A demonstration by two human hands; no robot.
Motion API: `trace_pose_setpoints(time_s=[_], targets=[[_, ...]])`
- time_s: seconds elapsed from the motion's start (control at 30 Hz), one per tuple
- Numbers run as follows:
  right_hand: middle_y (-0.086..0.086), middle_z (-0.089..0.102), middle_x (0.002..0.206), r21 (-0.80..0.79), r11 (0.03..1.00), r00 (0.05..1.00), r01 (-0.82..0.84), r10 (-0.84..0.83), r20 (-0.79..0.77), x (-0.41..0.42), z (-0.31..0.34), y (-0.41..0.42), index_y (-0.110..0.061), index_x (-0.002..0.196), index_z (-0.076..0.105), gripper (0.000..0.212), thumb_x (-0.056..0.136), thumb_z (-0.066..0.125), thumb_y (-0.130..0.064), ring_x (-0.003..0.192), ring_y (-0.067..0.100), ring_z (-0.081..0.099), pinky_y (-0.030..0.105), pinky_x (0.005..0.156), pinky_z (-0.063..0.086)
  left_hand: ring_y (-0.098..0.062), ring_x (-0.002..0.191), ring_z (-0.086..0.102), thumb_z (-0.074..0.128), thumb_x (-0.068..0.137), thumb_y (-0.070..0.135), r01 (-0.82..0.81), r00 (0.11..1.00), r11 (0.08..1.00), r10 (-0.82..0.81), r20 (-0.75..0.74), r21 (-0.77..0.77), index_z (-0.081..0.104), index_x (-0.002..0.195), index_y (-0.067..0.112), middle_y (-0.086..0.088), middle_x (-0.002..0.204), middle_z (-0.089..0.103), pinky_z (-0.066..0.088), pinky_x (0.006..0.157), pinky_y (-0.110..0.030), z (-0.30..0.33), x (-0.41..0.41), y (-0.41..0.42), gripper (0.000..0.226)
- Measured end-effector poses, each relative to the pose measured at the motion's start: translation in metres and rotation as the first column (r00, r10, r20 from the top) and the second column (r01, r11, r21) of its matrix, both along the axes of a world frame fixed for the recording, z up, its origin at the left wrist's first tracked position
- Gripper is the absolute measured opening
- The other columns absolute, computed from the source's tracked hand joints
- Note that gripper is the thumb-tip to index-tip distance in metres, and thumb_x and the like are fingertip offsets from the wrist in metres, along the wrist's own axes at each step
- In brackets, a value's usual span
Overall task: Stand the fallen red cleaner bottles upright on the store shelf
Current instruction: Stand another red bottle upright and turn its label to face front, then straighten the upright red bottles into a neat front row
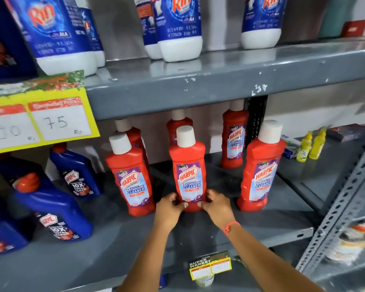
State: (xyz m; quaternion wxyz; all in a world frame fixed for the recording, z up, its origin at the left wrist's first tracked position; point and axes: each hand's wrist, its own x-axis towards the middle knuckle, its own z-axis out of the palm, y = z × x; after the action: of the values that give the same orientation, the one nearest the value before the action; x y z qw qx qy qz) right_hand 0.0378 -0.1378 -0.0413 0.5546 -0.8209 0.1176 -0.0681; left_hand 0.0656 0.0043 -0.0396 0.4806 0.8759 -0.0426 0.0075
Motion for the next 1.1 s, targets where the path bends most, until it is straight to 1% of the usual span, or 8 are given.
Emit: trace_pose_setpoints(time_s=[0.2,0.47,0.57,0.63,0.77,0.87,0.93,1.1], targets=[[0.011,0.070,0.110,-0.121,0.993,1.000,-0.009,0.008,-0.006,-0.026,0.004,0.002,-0.005,0.102,0.062,0.028,0.075,0.067,-0.007,0.100,0.023,0.064,0.037,0.092,0.051,-0.011,0.081,0.058,0.068,0.075,0.012,-0.005,1.000,1.000,0.005,-0.005,-0.029,0.064,0.097,0.007,-0.008,0.103,0.071,0.042,0.073,-0.023,0.001,-0.026,0.001,0.023],[0.011,0.069,0.111,-0.136,0.991,1.000,-0.002,0.000,-0.015,-0.033,0.002,0.003,-0.005,0.103,0.061,0.026,0.077,0.065,-0.006,0.102,0.025,0.064,0.035,0.092,0.051,-0.018,0.093,0.062,0.067,0.077,0.012,0.005,1.000,0.999,-0.005,-0.007,-0.035,0.062,0.103,0.005,-0.011,0.111,0.069,0.048,0.081,-0.028,0.002,-0.032,0.002,0.028],[0.013,0.072,0.100,-0.130,0.978,0.987,0.162,-0.159,0.032,-0.047,-0.005,0.010,-0.008,0.092,0.064,0.013,0.080,0.061,-0.005,0.096,0.029,0.064,0.036,0.085,0.051,-0.021,0.105,0.062,0.067,0.078,0.014,-0.019,1.000,0.999,0.019,-0.014,-0.031,0.060,0.113,0.005,-0.010,0.117,0.066,0.048,0.093,-0.032,0.000,-0.037,0.012,0.037],[0.012,0.072,0.093,-0.091,0.963,0.966,0.254,-0.247,0.081,-0.061,-0.010,0.021,-0.011,0.086,0.064,0.011,0.081,0.060,-0.003,0.088,0.028,0.065,0.033,0.079,0.050,-0.016,0.097,0.063,0.068,0.077,0.014,-0.117,0.993,0.992,0.117,0.005,-0.055,0.062,0.111,0.006,-0.009,0.114,0.068,0.046,0.086,-0.026,-0.002,-0.043,0.029,0.035],[0.005,0.074,0.083,-0.150,0.987,0.988,0.063,-0.040,0.151,-0.071,-0.013,0.066,-0.015,0.083,0.068,0.016,0.078,0.060,-0.001,0.079,0.021,0.067,0.016,0.068,0.042,-0.022,0.088,0.064,0.067,0.078,0.015,-0.360,0.929,0.929,0.365,0.055,-0.088,0.068,0.096,0.008,-0.013,0.100,0.073,0.041,0.077,-0.025,-0.007,-0.051,0.077,0.020],[0.009,0.072,0.105,-0.148,0.982,0.983,-0.115,0.135,0.128,-0.053,-0.003,0.106,-0.011,0.106,0.066,0.026,0.081,0.059,-0.005,0.096,0.018,0.066,0.011,0.078,0.041,-0.028,0.102,0.062,0.065,0.079,0.014,-0.441,0.896,0.892,0.444,0.014,-0.097,0.063,0.107,0.004,-0.018,0.110,0.069,0.043,0.089,-0.032,-0.005,-0.041,0.106,0.030],[0.010,0.068,0.116,-0.139,0.974,0.979,-0.181,0.193,0.073,-0.033,0.006,0.126,-0.012,0.118,0.059,0.037,0.081,0.059,-0.008,0.106,0.022,0.062,0.017,0.087,0.041,-0.028,0.112,0.058,0.065,0.080,0.015,-0.407,0.914,0.910,0.406,-0.021,-0.085,0.055,0.119,0.002,-0.018,0.121,0.063,0.041,0.096,-0.034,-0.002,-0.031,0.116,0.042],[0.017,0.067,0.115,-0.103,0.984,0.989,-0.146,0.145,-0.016,0.010,0.021,0.138,-0.007,0.112,0.059,0.035,0.077,0.062,-0.008,0.109,0.031,0.059,0.033,0.093,0.045,-0.024,0.115,0.056,0.067,0.076,0.005,-0.264,0.965,0.959,0.263,-0.024,-0.105,0.052,0.123,0.003,-0.016,0.126,0.059,0.040,0.099,-0.031,0.009,-0.010,0.128,0.050]])
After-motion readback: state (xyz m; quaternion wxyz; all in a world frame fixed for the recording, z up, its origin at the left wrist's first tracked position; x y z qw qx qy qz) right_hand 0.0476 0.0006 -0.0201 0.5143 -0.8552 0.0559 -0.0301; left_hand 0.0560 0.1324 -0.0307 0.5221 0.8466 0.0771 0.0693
